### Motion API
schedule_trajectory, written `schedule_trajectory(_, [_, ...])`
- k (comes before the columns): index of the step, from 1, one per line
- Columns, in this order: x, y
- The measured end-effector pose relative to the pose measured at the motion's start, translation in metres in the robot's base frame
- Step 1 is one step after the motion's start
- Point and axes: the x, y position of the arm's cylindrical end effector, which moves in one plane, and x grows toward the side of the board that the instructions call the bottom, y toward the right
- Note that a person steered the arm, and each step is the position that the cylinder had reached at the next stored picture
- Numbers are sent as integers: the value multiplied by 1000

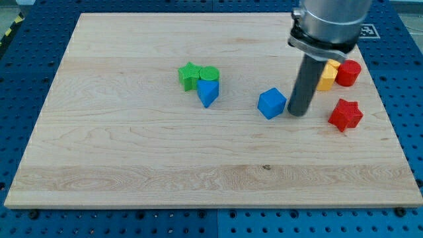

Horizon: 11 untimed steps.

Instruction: Push the red star into the yellow hexagon

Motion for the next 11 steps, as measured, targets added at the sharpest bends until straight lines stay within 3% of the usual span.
schedule_trajectory(1, [39, 29])
schedule_trajectory(2, [50, 59])
schedule_trajectory(8, [-7, 85])
schedule_trajectory(11, [-25, 37])
